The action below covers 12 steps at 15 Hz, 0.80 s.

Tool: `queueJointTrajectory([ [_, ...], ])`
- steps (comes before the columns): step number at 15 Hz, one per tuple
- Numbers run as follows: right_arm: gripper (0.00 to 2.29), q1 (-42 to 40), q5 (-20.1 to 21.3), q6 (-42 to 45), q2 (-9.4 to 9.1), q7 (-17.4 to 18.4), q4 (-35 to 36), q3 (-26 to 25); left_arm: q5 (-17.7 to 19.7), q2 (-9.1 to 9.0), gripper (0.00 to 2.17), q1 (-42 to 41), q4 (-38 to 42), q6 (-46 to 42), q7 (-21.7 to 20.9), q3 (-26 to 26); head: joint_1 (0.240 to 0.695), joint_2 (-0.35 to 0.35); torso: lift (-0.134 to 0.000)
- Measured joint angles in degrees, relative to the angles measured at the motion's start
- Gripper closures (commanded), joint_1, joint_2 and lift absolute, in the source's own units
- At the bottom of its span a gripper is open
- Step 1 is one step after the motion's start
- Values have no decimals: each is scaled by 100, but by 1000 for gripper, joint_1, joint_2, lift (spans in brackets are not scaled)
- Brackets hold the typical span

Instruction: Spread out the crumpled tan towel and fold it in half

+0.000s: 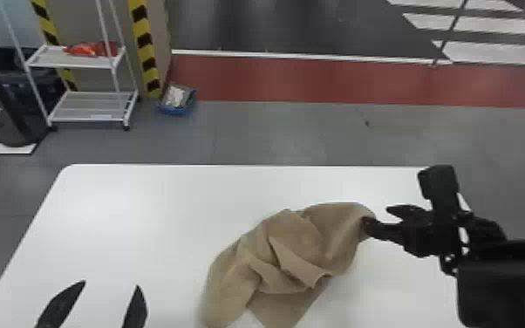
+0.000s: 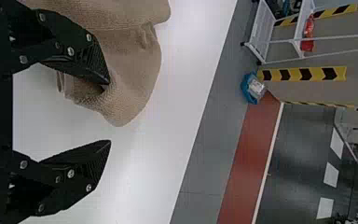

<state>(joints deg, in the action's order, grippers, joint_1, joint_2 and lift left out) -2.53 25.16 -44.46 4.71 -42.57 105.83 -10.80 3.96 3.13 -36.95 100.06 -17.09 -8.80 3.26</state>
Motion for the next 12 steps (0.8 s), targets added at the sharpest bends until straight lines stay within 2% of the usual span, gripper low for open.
queueJointTrajectory([
  [2, 83, -132, -42, 88, 13, -157, 205, -38, 5, 3, 60, 4, -1, 1, -26, -1, 695, -81, 0],
  [5, 120, -474, 186, 848, 46, -778, 397, 172, -1, 11, 60, 14, 3, 11, -100, -1, 695, -44, 0],
  [7, 130, -783, 671, 1724, 56, -1524, 570, 543, -5, 11, 60, 31, 3, 29, -96, -1, 695, 43, 0],
  [10, 191, -1173, 1772, 2562, 126, -2005, 700, 1230, -1, 9, 60, 39, 3, 35, -95, -1, 695, 116, 0],
  [12, 218, -1269, 2152, 2632, 233, -2329, 701, 1562, 0, 11, 60, 39, 3, 35, -95, 3, 695, 147, 0],
])
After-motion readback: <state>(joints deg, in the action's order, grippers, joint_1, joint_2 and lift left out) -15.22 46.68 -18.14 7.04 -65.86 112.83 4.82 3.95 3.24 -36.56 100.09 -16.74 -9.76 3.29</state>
